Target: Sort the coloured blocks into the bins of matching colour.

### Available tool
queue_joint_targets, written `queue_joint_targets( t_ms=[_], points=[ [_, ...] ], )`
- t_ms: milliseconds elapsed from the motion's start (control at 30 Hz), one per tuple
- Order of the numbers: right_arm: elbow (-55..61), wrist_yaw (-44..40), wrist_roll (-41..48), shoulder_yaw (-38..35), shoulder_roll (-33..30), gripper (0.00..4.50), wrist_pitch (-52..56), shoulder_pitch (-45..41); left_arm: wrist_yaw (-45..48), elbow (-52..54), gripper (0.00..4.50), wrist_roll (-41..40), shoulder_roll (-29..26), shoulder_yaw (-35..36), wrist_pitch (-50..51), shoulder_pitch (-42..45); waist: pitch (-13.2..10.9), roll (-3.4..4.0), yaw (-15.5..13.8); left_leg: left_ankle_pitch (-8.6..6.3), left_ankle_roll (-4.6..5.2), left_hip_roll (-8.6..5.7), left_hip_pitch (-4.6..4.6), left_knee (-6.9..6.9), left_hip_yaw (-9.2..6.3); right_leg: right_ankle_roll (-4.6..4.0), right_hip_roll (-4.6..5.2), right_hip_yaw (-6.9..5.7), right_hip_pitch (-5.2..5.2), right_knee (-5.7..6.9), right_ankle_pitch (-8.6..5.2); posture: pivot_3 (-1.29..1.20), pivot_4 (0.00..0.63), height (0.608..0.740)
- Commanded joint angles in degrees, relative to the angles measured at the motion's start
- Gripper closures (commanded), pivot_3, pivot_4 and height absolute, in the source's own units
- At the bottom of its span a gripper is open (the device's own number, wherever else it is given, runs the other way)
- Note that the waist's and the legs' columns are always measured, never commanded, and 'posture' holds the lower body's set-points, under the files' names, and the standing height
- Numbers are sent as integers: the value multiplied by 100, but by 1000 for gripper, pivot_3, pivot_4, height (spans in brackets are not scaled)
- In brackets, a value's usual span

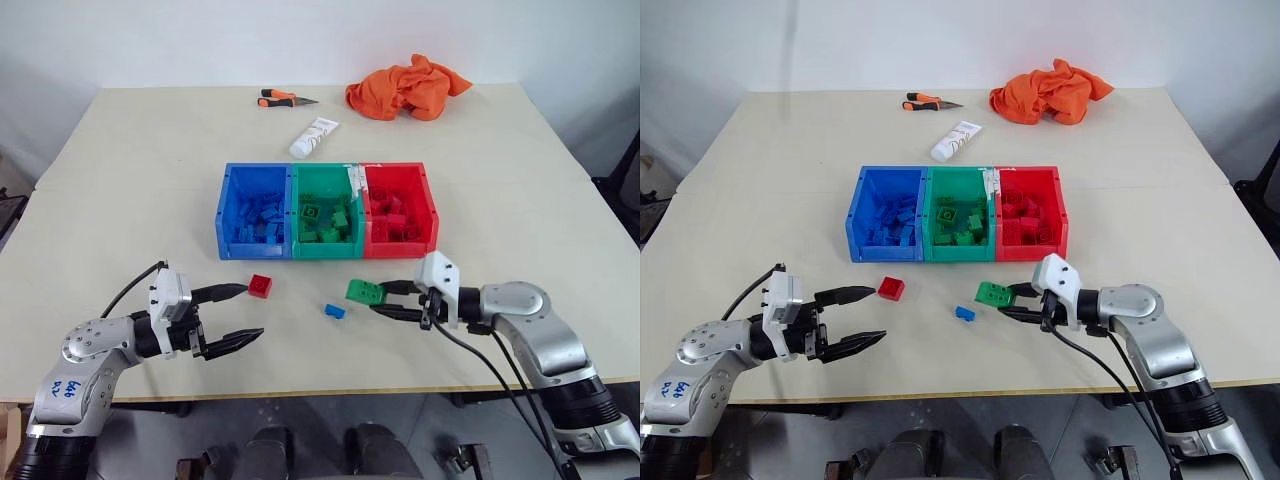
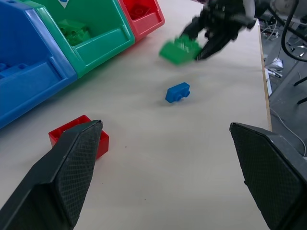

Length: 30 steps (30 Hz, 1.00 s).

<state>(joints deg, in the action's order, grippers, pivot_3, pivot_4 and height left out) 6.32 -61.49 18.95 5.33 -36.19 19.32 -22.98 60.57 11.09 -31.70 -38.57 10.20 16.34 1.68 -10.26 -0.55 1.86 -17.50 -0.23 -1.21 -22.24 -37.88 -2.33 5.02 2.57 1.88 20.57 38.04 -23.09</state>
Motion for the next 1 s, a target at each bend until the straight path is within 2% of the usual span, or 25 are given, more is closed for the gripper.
queue_joint_targets(
  t_ms=[33,200,300,367,467,600,767,1000],
  points=[
    [-139,205,140,-254,162,3055,37,-733,13,130,0,-72,16,33,-51,51,0,0,4,0,0,0,1,0,-1,0,0,-1,1,4,0,0,150,740],
    [-1416,267,-95,-147,628,3055,-396,-1829,-20,65,0,-40,57,-24,-39,188,0,0,-11,3,-5,-1,1,5,-4,0,0,-4,3,4,0,0,150,740],
    [-2981,605,-722,95,989,3055,-1012,-2917,-41,68,0,-34,71,-19,-46,206,-1,1,-5,3,-5,-4,-6,3,0,0,3,-4,12,6,0,0,150,740],
    [-3751,807,-969,144,1193,2318,-1332,-3409,-61,93,0,-32,81,-15,-55,188,-1,1,37,4,-7,-4,-9,0,7,0,3,-2,23,20,0,0,150,740],
    [-4180,601,-1006,120,1345,1385,-1667,-3643,-114,165,0,-48,100,7,-52,132,0,0,53,6,-11,-2,-13,4,5,0,3,-6,54,65,0,0,150,740],
    [-3808,240,-840,18,1271,50,-1742,-3442,-166,256,0,-76,90,78,-45,0,0,1,45,6,-12,-2,-29,5,3,0,5,-8,75,90,0,0,150,740],
    [-2493,-470,-352,-93,851,50,-1339,-2627,-159,265,0,-94,74,94,-39,-50,0,1,-1,6,-12,-2,-78,-23,0,0,5,-10,95,86,0,0,150,740],
    [-637,-1218,421,-355,-226,50,-485,-1123,15,33,0,-52,52,53,-112,55,-1,1,-32,6,-12,-3,-78,-29,-6,0,5,-11,92,67,0,0,150,740]
  ],
)
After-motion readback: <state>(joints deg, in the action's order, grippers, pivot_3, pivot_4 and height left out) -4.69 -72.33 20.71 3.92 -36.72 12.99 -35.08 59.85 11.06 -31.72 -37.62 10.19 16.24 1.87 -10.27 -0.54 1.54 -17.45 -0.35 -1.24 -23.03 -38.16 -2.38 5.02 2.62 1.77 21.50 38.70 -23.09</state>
